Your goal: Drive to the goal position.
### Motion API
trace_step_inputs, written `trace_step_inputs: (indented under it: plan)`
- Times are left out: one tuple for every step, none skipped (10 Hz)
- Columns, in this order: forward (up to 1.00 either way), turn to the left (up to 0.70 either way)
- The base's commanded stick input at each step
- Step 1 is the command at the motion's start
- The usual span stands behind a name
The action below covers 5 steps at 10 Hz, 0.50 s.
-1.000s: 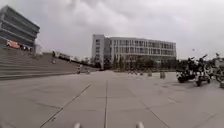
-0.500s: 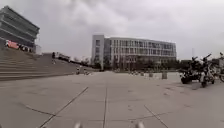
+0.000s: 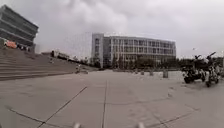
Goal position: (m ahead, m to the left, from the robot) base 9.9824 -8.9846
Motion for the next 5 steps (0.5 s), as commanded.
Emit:
trace_step_inputs:
  plan:
    - [0.5,0.0]
    - [0.5,0.0]
    - [0.5,0.0]
    - [0.5,0.0]
    - [0.5,0.0]
